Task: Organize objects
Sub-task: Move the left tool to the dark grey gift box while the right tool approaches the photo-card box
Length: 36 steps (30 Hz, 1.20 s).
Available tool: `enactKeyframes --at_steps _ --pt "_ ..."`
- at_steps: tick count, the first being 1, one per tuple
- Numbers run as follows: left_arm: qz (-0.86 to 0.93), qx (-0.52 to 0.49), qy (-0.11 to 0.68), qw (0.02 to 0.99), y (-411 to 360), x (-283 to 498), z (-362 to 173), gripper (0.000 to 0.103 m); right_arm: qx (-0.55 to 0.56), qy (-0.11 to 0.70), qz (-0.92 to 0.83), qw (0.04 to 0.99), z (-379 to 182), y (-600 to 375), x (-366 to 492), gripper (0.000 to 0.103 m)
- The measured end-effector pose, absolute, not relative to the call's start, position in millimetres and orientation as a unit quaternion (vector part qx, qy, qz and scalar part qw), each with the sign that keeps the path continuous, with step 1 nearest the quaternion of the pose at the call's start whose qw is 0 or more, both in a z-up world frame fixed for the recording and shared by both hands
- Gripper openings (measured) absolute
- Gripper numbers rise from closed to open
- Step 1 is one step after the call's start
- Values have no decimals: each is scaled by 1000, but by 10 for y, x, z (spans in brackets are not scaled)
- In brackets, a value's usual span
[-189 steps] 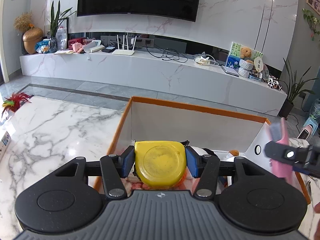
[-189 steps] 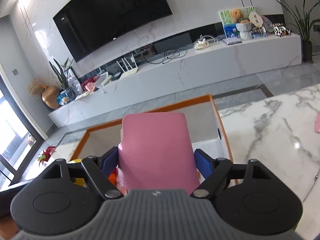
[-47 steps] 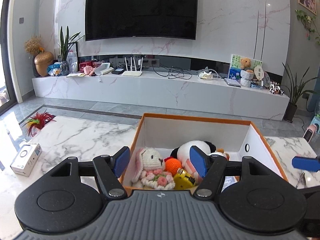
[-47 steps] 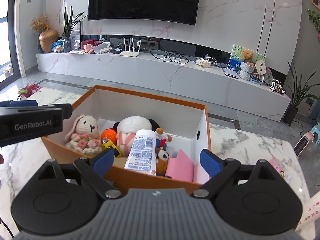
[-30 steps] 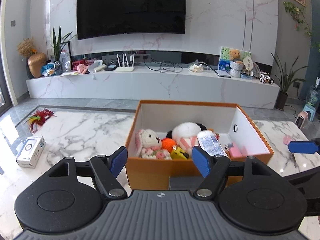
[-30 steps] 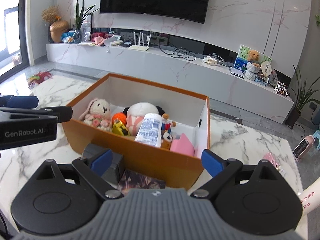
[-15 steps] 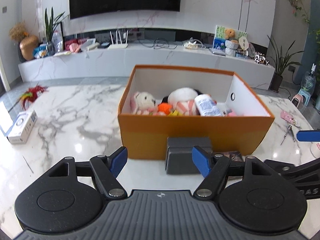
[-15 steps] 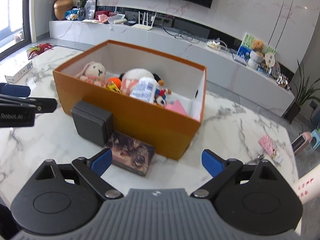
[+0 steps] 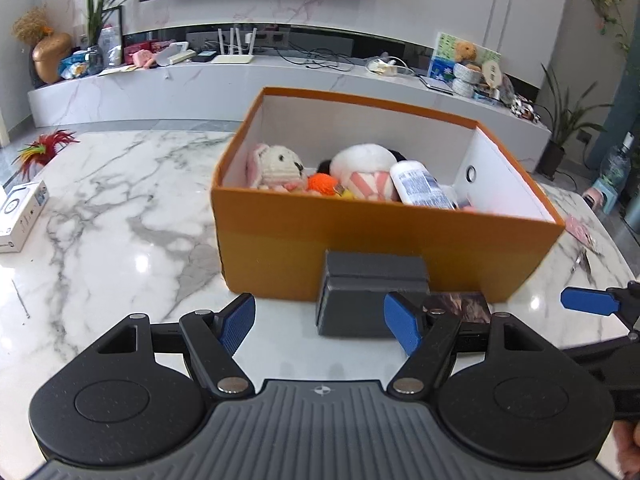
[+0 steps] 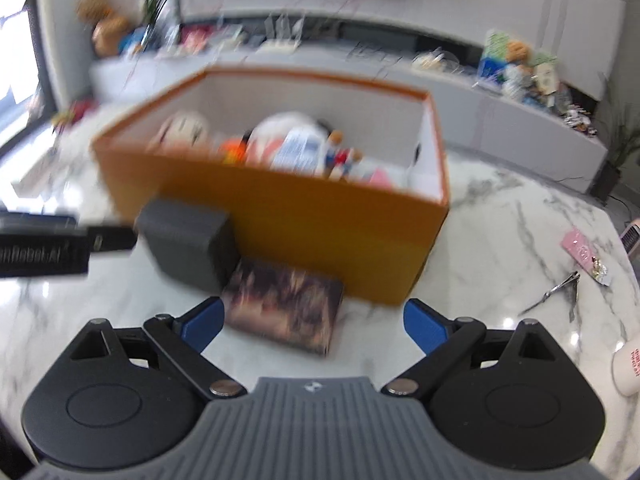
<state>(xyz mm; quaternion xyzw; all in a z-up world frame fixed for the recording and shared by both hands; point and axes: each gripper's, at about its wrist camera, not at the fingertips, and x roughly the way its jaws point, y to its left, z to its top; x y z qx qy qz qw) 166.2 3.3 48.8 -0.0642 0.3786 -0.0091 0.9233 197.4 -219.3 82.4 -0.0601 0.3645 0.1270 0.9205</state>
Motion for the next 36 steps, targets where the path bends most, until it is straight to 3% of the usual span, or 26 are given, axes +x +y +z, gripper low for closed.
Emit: enactKeyframes --at_steps 16,36 --pt "25 -70 353 933 267 1727 660 84 103 348 97 927 605 -2053 2412 97" --pt "-5 -65 387 920 72 1736 560 84 -80 396 228 886 636 -2002 1801 100"
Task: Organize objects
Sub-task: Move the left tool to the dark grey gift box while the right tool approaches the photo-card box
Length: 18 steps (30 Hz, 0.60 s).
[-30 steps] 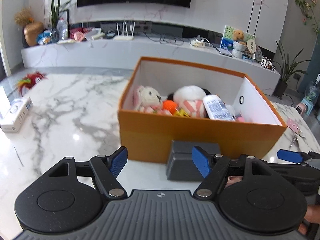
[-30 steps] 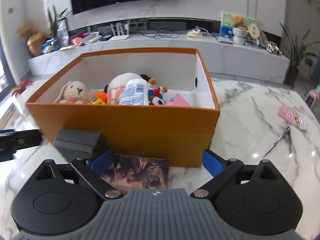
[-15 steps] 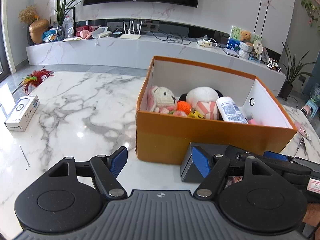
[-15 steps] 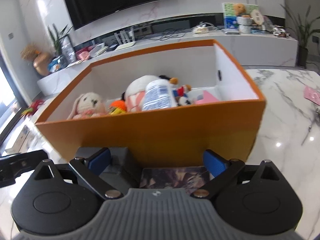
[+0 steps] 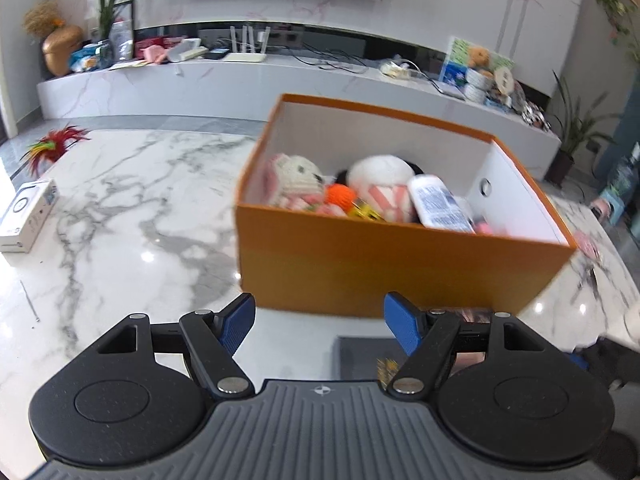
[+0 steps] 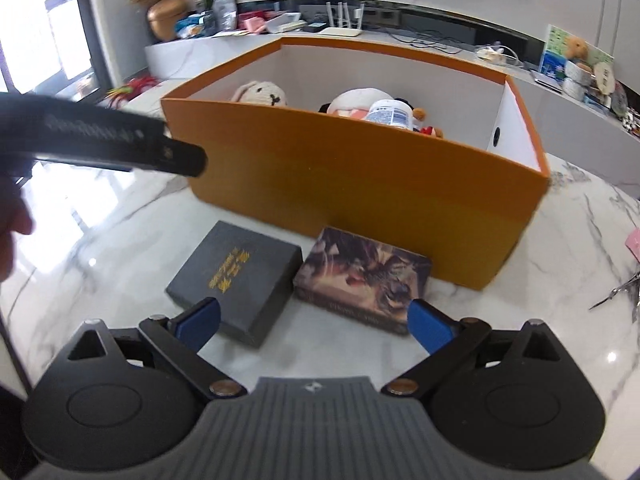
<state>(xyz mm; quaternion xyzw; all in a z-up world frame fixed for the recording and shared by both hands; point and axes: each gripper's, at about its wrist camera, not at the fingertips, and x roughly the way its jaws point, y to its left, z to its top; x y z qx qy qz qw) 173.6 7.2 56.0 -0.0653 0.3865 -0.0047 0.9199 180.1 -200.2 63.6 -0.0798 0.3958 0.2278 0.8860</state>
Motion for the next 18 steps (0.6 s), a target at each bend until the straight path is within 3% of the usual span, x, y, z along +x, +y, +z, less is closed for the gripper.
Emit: enactKeyframes --at_steps 15,18 --pt "-58 -26 453 889 -437 1609 137 84 -90 416 154 892 714 -2650 1878 100" --pt "-55 -7 447 893 -443 1591 75 88 -84 415 155 892 725 -2649 1868 100"
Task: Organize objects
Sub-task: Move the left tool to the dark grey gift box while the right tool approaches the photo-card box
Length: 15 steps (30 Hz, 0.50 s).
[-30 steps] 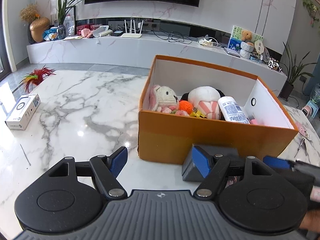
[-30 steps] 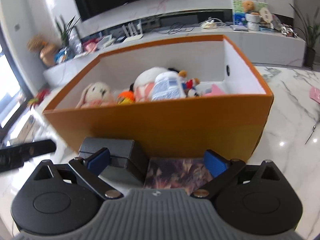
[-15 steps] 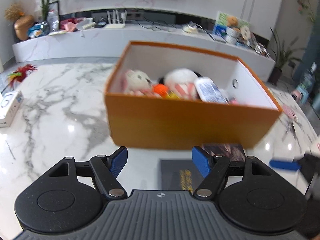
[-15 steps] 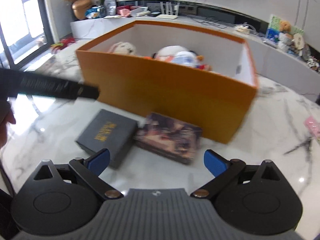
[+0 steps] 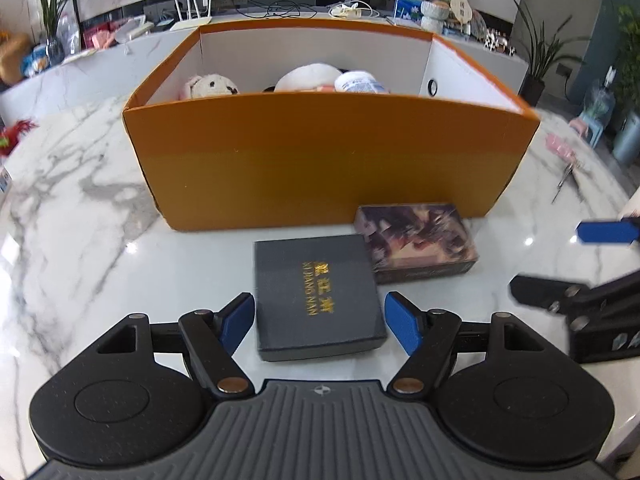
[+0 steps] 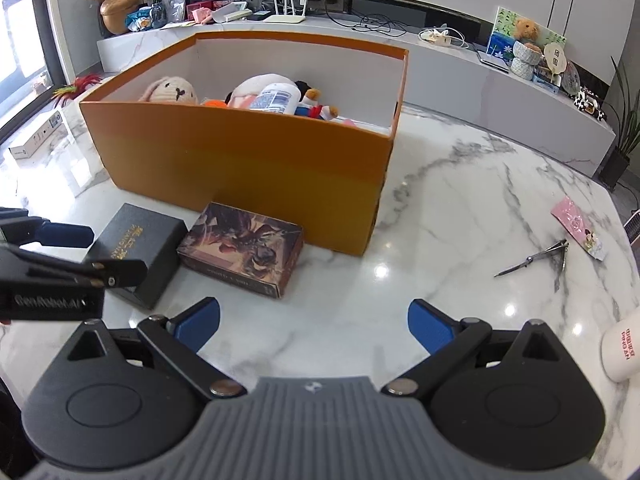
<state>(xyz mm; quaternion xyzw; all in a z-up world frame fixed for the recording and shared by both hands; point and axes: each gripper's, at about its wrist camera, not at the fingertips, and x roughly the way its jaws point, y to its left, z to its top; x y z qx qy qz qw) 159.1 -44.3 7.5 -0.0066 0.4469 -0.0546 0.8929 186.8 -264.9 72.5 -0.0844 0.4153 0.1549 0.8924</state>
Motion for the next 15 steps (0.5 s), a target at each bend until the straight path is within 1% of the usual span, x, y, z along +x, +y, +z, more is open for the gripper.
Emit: enactKeyframes --at_steps 3,6,12,15 --pt "-67 -27 448 891 -343 1612 20 96 -75 417 154 892 690 -2611 1909 100" --pt "-86 -49 452 886 -213 1648 -10 97 -66 421 144 893 642 -2539 1974 100" --pt "-45 -57 446 892 43 1671 9 97 -48 424 137 894 554 -2325 2119 100" --pt "-52 -75 451 888 120 1678 -6 97 -20 415 130 900 536 -2255 2172 100"
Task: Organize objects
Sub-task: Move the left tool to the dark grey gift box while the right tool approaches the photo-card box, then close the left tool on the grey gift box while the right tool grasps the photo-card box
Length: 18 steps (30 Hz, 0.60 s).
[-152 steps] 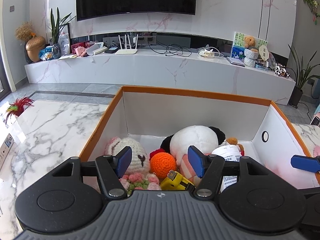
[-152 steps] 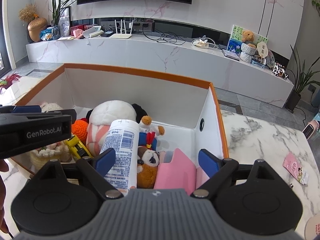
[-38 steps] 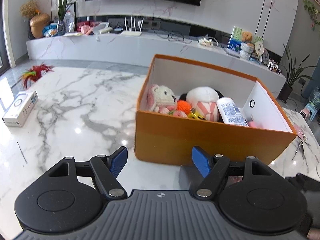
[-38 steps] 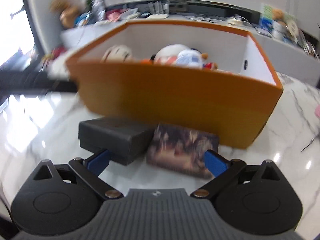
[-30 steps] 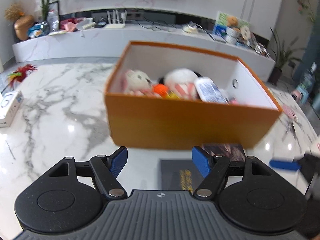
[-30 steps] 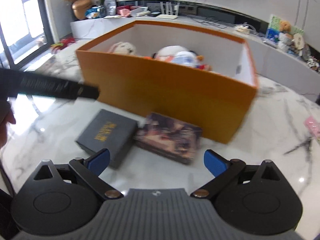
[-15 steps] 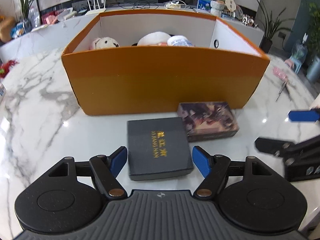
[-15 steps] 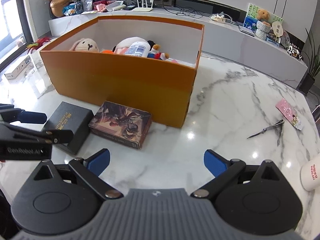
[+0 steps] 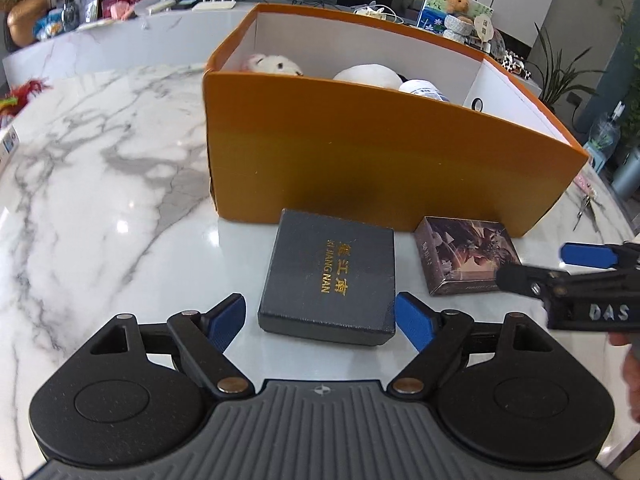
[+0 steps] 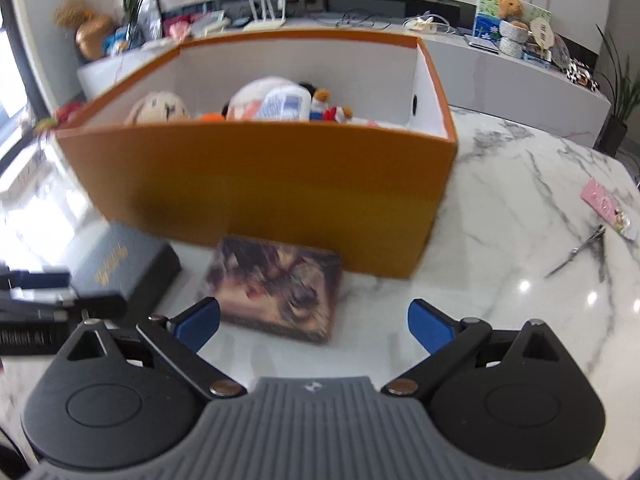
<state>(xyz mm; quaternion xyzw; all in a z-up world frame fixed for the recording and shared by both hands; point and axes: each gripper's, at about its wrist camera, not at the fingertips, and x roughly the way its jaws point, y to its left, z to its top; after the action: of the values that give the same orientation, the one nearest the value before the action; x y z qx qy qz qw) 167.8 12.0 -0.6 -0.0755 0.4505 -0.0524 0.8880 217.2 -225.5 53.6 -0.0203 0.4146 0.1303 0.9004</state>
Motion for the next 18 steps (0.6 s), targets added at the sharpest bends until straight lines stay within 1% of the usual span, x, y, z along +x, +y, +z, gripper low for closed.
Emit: enactKeyframes --at_steps 6,12,18 --pt "-62 -70 449 889 104 1712 -87 97 9 410 100 907 413 -2062 2291 100" --pt "-73 -22 449 890 13 1777 -178 97 36 425 83 901 305 -2012 2422 100" --pt "-78 -11 444 893 4 1772 -189 97 28 433 74 898 216 -1885 2481 100"
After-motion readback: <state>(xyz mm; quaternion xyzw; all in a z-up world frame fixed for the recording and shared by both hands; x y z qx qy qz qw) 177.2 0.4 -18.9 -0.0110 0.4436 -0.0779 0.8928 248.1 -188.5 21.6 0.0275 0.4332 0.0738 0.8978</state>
